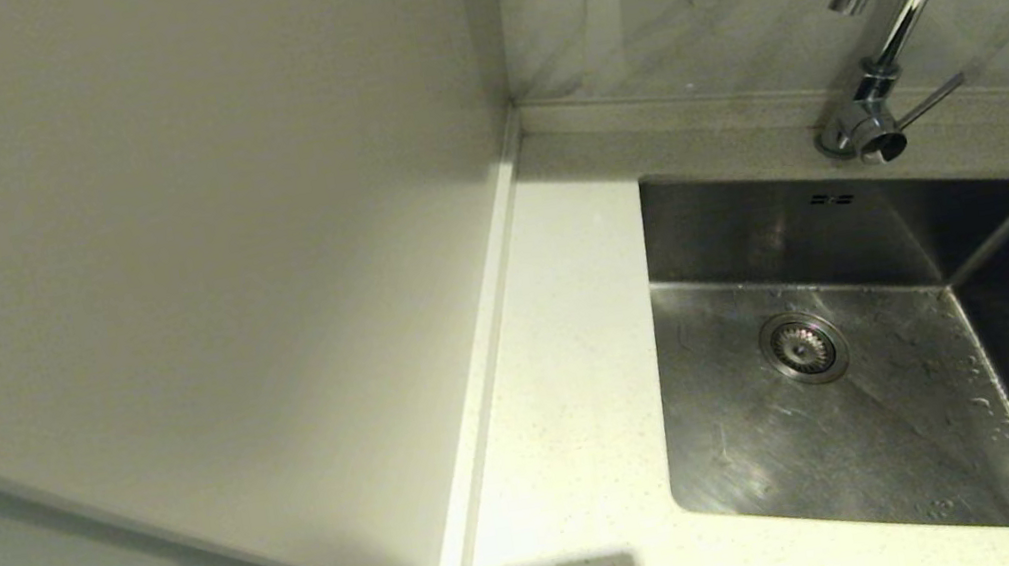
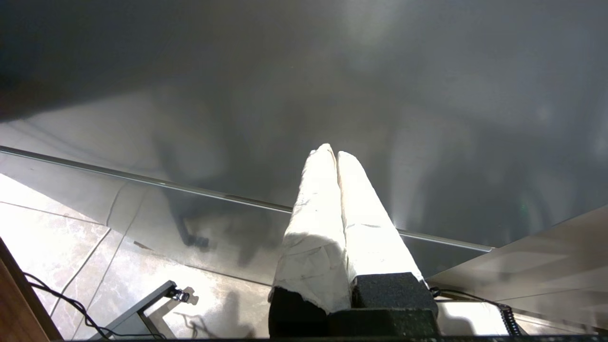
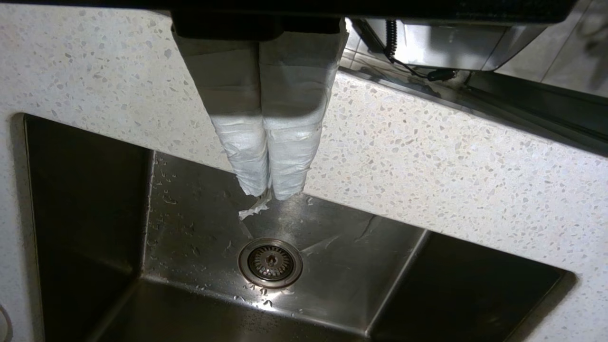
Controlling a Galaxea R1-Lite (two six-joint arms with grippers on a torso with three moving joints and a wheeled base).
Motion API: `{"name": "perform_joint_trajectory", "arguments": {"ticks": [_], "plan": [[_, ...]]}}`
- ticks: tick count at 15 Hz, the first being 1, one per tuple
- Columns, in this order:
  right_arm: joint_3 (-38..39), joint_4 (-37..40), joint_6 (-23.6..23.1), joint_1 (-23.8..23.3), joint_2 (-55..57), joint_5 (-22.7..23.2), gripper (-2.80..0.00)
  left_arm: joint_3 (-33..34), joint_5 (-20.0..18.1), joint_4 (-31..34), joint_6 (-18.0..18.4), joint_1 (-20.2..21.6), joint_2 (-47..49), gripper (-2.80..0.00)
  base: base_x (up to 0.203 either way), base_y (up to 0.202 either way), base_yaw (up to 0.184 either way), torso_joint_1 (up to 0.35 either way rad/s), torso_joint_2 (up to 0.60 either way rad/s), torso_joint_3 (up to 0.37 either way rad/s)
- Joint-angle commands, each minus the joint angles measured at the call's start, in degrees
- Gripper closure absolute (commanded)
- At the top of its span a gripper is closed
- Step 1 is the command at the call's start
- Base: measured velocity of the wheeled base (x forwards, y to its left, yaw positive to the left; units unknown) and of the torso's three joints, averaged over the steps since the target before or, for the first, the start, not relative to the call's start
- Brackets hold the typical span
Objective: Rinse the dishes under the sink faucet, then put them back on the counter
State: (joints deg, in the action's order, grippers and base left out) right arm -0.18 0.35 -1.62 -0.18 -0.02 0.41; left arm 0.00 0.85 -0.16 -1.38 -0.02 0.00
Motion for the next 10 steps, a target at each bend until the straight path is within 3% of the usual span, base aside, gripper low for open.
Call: {"name": "perform_joint_trajectory", "arguments": {"ticks": [1, 10], "plan": [[0.0, 0.0, 0.0, 0.0, 0.0, 0.0, 0.00, 0.0, 0.1, 0.0, 0.0, 0.0, -0.2, 0.00, 0.000, 0.000, 0.000, 0.000, 0.00, 0.000], [0.0, 0.0, 0.0, 0.0, 0.0, 0.0, 0.00, 0.0, 0.1, 0.0, 0.0, 0.0, -0.2, 0.00, 0.000, 0.000, 0.000, 0.000, 0.00, 0.000]]}}
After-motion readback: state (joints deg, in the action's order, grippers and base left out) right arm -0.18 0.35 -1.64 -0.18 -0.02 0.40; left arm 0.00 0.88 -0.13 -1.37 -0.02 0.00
